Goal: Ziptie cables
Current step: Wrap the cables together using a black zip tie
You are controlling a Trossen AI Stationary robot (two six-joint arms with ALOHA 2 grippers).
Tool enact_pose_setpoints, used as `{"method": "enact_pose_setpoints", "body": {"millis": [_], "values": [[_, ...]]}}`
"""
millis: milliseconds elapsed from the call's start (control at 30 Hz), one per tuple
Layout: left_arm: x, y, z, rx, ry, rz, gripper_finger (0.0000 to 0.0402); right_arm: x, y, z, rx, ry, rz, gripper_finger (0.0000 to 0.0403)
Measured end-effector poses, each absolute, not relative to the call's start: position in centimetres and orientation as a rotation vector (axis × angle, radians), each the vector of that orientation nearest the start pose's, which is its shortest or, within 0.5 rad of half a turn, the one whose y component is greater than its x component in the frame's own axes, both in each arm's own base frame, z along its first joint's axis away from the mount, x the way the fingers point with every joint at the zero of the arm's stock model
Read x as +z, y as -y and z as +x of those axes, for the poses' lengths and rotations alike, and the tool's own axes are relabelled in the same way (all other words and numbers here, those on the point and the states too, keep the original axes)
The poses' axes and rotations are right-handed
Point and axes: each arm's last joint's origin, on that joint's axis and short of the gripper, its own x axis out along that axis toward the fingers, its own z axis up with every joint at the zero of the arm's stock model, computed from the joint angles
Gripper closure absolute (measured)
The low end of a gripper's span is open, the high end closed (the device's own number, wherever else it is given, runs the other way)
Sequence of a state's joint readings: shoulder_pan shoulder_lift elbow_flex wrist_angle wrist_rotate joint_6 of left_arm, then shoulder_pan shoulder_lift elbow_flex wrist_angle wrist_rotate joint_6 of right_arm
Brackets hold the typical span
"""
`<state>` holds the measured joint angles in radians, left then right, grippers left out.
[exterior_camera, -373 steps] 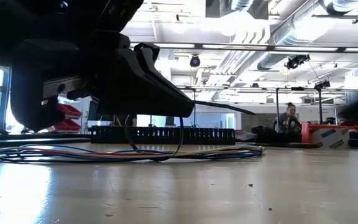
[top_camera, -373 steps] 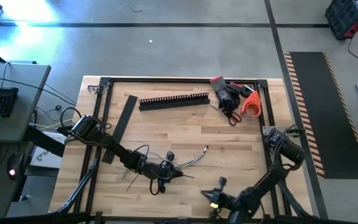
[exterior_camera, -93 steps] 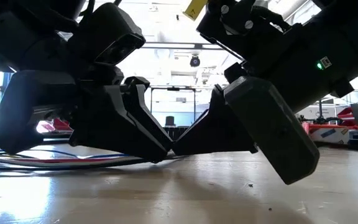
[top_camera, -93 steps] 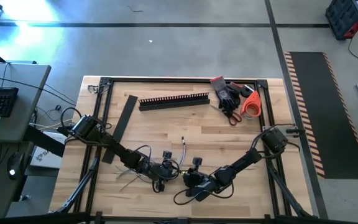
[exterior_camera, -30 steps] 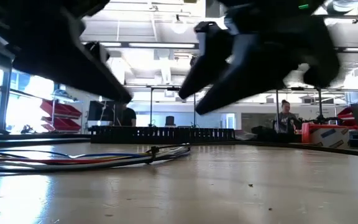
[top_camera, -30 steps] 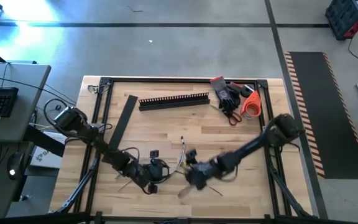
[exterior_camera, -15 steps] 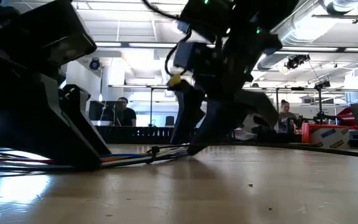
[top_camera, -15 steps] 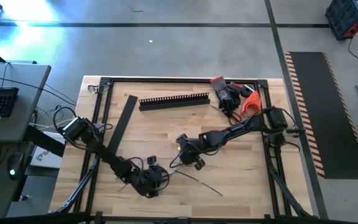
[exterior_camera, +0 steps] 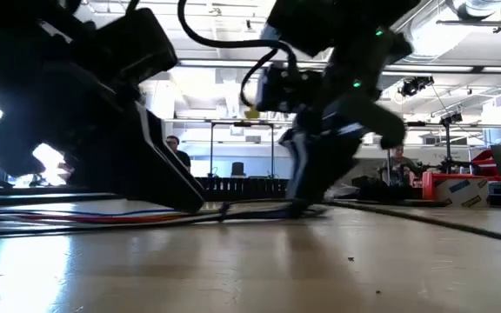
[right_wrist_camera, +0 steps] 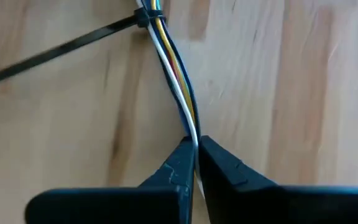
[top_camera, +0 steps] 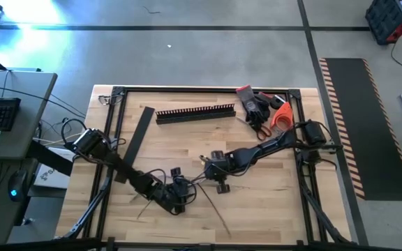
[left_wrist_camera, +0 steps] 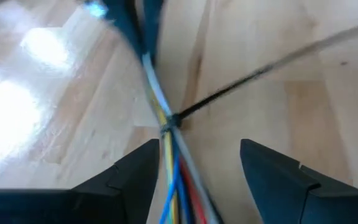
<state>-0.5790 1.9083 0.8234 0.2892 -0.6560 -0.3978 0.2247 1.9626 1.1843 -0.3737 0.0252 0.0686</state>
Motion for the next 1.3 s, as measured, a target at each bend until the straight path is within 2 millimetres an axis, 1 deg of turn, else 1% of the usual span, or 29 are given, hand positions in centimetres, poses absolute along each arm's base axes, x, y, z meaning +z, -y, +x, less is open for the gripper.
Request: {"method": "enact_pose_setpoints", "body": {"millis": [67, 167, 333, 500, 567, 667, 733, 800, 900, 1033, 1067, 1100, 1167, 1233, 1300], "values": [[9.6, 16.7, 29.5, 0.218, -0.617, 0.099, 0.0189, 13.1, -9.1, 36.2, 0.109, -1.184, -0.035, 0.0400], [9.0, 16.3, 29.8, 0.241, -0.620, 0.139, 0.0188, 13.3, -10.4, 35.7, 0.078, -1.190, 0.024, 0.0401], [8.4, 16.1, 30.7, 0.202, -0.590, 0.135, 0.0188, 14.4, -12.1, 35.0, 0.021, -1.169, 0.124, 0.0402], [7.9, 16.2, 31.2, 0.180, -0.571, 0.164, 0.0188, 16.4, -12.8, 34.3, -0.045, -1.093, 0.153, 0.0402], [8.0, 16.3, 31.3, 0.175, -0.572, 0.185, 0.0188, 17.5, -13.2, 33.9, -0.057, -1.060, 0.155, 0.0402], [8.0, 16.3, 31.4, 0.178, -0.573, 0.198, 0.0195, 18.4, -13.8, 33.3, -0.058, -1.034, 0.141, 0.0402], [8.1, 16.4, 31.3, 0.185, -0.589, 0.208, 0.0214, 18.9, -14.2, 33.0, -0.056, -1.029, 0.148, 0.0402], [8.1, 16.4, 31.3, 0.190, -0.625, 0.204, 0.0243, 18.8, -14.6, 32.7, -0.052, -1.038, 0.148, 0.0402], [8.2, 16.6, 31.4, 0.186, -0.673, 0.198, 0.0297, 18.5, -15.3, 32.3, -0.047, -1.058, 0.142, 0.0402], [8.4, 17.2, 31.2, 0.182, -0.736, 0.252, 0.0376, 18.1, -16.0, 31.7, -0.069, -1.054, 0.095, 0.0401], [8.5, 17.4, 31.2, 0.183, -0.749, 0.267, 0.0388, 18.0, -16.0, 31.5, -0.081, -1.049, 0.080, 0.0398], [8.6, 17.6, 31.2, 0.183, -0.761, 0.280, 0.0394, 17.9, -16.1, 31.4, -0.090, -1.046, 0.069, 0.0392], [8.9, 17.8, 31.3, 0.186, -0.781, 0.301, 0.0393, 17.8, -16.2, 31.3, -0.095, -1.049, 0.068, 0.0370], [9.2, 18.1, 31.4, 0.184, -0.802, 0.320, 0.0396, 17.8, -16.3, 31.2, -0.092, -1.053, 0.063, 0.0338], [9.4, 18.3, 31.5, 0.183, -0.824, 0.338, 0.0400, 17.7, -16.5, 30.9, -0.076, -1.072, 0.022, 0.0300]]}}
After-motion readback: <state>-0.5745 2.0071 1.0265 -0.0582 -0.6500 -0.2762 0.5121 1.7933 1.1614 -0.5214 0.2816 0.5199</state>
